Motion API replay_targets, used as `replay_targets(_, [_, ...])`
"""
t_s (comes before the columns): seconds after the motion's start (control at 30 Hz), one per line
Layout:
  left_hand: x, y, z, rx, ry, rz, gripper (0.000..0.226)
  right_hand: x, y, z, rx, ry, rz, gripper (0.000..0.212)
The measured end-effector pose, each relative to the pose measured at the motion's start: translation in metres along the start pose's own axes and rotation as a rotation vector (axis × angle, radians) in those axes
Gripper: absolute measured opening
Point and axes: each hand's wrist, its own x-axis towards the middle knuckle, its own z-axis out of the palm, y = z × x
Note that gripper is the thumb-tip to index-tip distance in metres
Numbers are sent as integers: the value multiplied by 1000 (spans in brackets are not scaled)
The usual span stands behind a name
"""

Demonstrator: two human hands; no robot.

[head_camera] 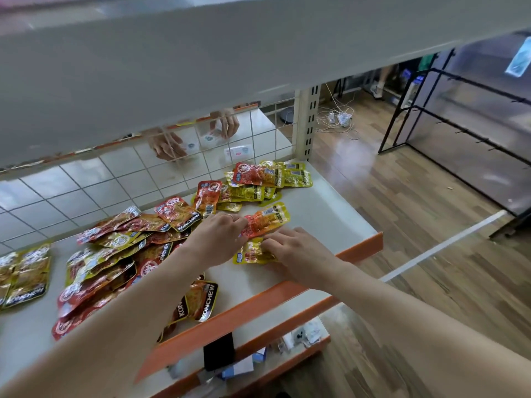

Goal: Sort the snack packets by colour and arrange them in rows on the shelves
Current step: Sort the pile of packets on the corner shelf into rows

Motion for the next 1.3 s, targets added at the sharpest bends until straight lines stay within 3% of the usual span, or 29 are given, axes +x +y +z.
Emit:
replay_targets(0.13, [-8, -11, 1, 141, 135, 167, 5, -4, 7, -3, -83, 33, -86, 29])
replay_targets(0.17, [-12, -13, 1, 121, 168, 159, 10, -5, 11, -4, -69, 43, -84, 30])
replay_targets(0.23, [-16, -17, 7, 104, 192, 194, 17, -9, 17, -4, 9, 69, -55, 34])
replay_targets(0.3, [-23, -12, 7, 71, 249, 184, 7, -14, 19, -5, 143, 135, -8, 36])
replay_targets(0.4, [-31, -7, 3, -190, 453, 41, 15, -23, 15, -6, 332, 284, 83, 26])
replay_targets(0.5, [-44, 7, -21, -732, 662, -227, 10, -26, 0, -11, 516, 408, 162, 21])
replay_targets(0.57, [-55, 18, -42, -1064, 718, -472, 15, -24, -12, -15, 687, 427, 232, 20])
replay_targets(0.67, [-80, 26, -66, -1422, 773, -628, 12, -15, -38, -24, 1066, 400, 409, 14])
replay_targets(0.73, [-100, 30, -76, -1531, 797, -667, 12, -8, -55, -32, 1261, 370, 468, 17])
replay_targets(0.83, [-131, 31, -75, -1630, 859, -783, 14, 6, -80, -45, 1417, 344, 405, 27])
replay_targets(0.93, [-166, 19, -64, -1578, 901, -974, 20, 21, -104, -47, 1591, 325, 346, 22])
replay_targets(1.0, [-191, 13, -62, -1591, 897, -1073, 18, 32, -119, -44, 1642, 298, 329, 21])
replay_targets(1.07, [-221, 7, -62, -1673, 883, -1126, 18, 46, -139, -43, 1685, 247, 332, 34])
replay_targets(1.2, [-272, -3, -65, -1879, 831, -1140, 37, 66, -179, -40, 1692, 175, 373, 50])
replay_targets(1.3, [-306, -13, -65, -1865, 828, -1130, 49, 76, -211, -36, 1673, 139, 417, 56])
